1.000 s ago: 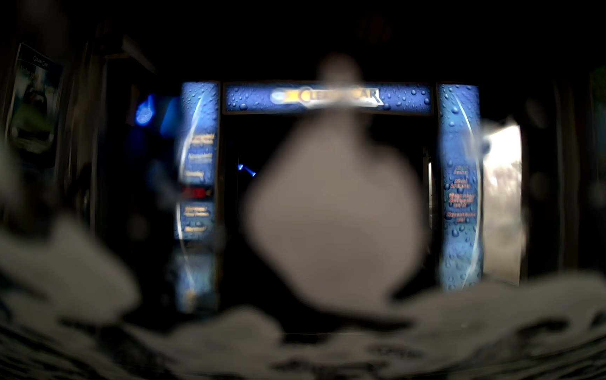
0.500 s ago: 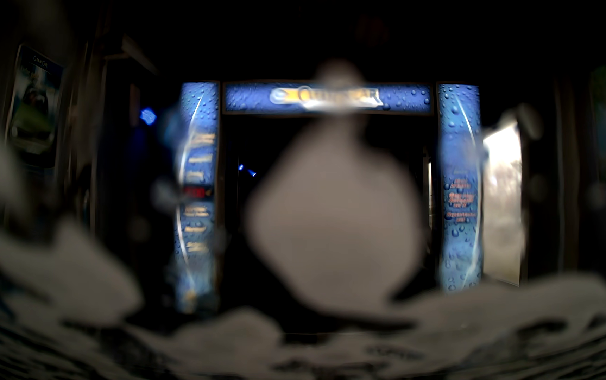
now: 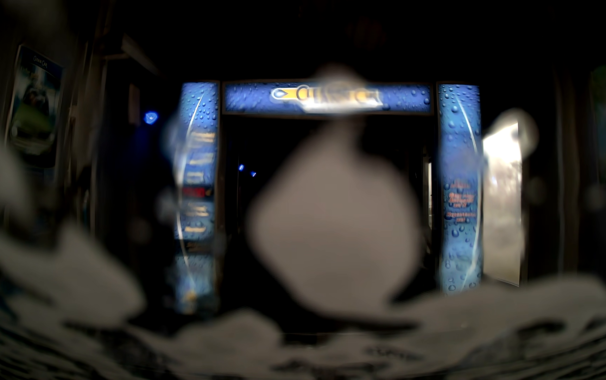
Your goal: Follow the waypoints while adhering to traffic rules and regulations
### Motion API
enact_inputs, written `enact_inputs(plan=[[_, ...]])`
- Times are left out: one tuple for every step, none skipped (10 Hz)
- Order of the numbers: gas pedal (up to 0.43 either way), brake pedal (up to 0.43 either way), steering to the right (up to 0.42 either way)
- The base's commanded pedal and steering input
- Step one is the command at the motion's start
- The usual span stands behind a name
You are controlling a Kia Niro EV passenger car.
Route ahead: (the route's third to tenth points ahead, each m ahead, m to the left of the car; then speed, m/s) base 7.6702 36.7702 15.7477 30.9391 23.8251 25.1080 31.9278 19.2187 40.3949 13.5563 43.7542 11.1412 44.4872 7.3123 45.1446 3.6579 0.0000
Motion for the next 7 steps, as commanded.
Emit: enact_inputs(plan=[[0.0, 0.0, -0.014], [0.0, 0.0, -0.015], [0.0, 0.006, -0.014], [0.0, 0.0, -0.014], [0.0, 0.0, -0.015], [0.0, 0.0, -0.014], [0.0, 0.0, -0.015]])
